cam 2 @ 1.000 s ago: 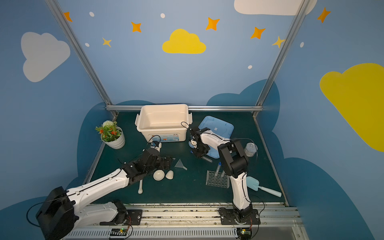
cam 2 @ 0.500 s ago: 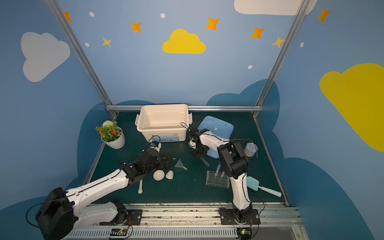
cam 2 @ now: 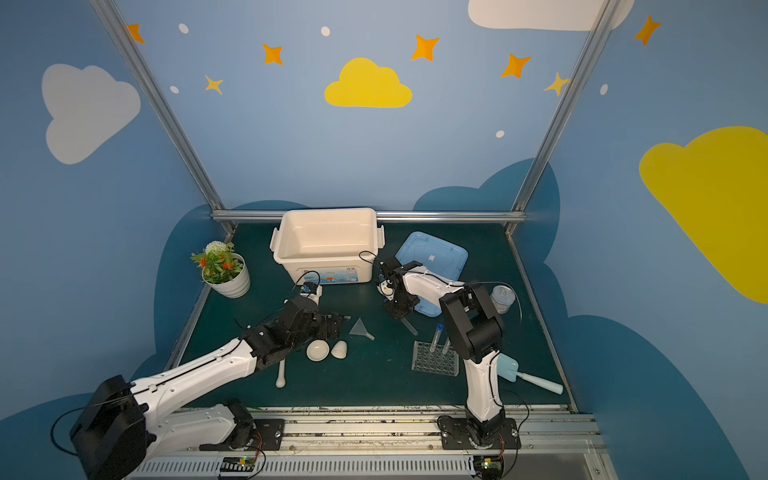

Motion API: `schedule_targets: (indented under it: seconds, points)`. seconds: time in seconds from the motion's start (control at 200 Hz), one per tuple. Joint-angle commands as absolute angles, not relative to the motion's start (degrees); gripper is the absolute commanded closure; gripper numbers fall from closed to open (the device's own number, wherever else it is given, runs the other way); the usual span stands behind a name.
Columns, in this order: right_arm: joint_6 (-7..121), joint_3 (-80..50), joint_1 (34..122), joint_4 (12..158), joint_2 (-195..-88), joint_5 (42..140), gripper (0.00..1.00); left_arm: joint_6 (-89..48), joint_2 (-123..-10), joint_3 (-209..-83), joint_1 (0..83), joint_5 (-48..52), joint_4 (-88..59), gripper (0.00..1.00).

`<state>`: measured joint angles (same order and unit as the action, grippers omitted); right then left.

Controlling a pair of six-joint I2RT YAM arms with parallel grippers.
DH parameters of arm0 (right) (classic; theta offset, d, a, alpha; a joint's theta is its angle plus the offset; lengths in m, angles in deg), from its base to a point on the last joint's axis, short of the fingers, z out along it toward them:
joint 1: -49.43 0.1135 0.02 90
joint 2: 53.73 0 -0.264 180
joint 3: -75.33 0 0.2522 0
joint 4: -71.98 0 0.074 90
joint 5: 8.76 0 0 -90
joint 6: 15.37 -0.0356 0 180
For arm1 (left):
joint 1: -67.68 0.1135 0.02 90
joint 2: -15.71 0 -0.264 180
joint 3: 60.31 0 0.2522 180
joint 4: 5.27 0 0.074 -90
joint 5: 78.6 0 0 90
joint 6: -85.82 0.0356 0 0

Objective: Organize the chemistry lab equipment
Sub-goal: 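Lift the tube upright off the table with the right gripper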

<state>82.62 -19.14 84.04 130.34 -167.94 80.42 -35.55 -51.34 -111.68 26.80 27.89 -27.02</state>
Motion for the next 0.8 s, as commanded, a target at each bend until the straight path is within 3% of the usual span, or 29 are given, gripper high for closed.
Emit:
schedule_targets:
  seconds: [0.0,0.486,0.796]
  points:
    - [82.4,-17.8,83.9,128.9,-162.9,83.4,0.86,-35.9,-50.6,-112.6,27.0,27.5,-26.1,0.0]
    - [76.3,-13.1,83.5,122.0,-148.4,90.7,0.87,-38.0,-53.4,-115.0,27.1,21.2,-19.8,0.0]
    - [64.9,-11.6,83.0,114.4,-142.0,96.1,0.87,-37.2,-56.2,-116.3,27.0,11.6,-13.4,0.0]
